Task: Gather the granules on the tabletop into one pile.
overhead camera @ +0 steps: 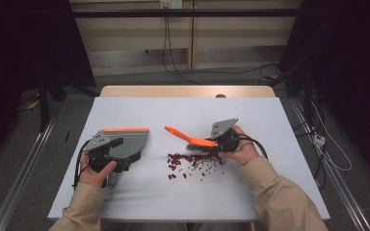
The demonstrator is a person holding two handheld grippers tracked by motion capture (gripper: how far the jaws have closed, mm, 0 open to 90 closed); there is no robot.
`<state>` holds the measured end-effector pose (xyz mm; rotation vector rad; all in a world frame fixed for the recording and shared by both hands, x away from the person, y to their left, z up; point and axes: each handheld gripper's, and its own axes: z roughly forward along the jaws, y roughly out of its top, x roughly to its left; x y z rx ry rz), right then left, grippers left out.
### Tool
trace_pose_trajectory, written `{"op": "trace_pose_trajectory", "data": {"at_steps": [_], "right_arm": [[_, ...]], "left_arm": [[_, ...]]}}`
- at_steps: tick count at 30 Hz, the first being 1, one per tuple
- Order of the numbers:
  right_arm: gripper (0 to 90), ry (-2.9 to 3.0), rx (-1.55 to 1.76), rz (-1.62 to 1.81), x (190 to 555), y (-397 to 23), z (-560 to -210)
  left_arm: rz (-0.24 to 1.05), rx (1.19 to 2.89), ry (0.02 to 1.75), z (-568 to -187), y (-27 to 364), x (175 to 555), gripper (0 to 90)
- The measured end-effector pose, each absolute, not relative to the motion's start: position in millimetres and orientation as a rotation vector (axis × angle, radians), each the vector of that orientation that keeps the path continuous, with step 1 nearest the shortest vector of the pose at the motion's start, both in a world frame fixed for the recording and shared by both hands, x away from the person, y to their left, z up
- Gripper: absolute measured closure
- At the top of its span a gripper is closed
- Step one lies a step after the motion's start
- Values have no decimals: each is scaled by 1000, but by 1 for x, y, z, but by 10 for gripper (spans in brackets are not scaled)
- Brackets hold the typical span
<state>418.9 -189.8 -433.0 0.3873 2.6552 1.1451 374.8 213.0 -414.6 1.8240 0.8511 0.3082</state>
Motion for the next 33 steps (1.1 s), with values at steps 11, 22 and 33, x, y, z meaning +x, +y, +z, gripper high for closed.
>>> {"op": "trace_pose_trajectory", "data": {"at_steps": [11,22,33], "right_arm": [[712,2615,391,1212,413,-191,-426],[712,2614,355,1174,450,-154,-431],[712,2708,202,1179,430,-141,-432]], "left_arm": [[308,1828,847,-414,212,374,56],[306,1834,844,-415,211,375,56],[309,1832,851,-415,214,375,57]]}}
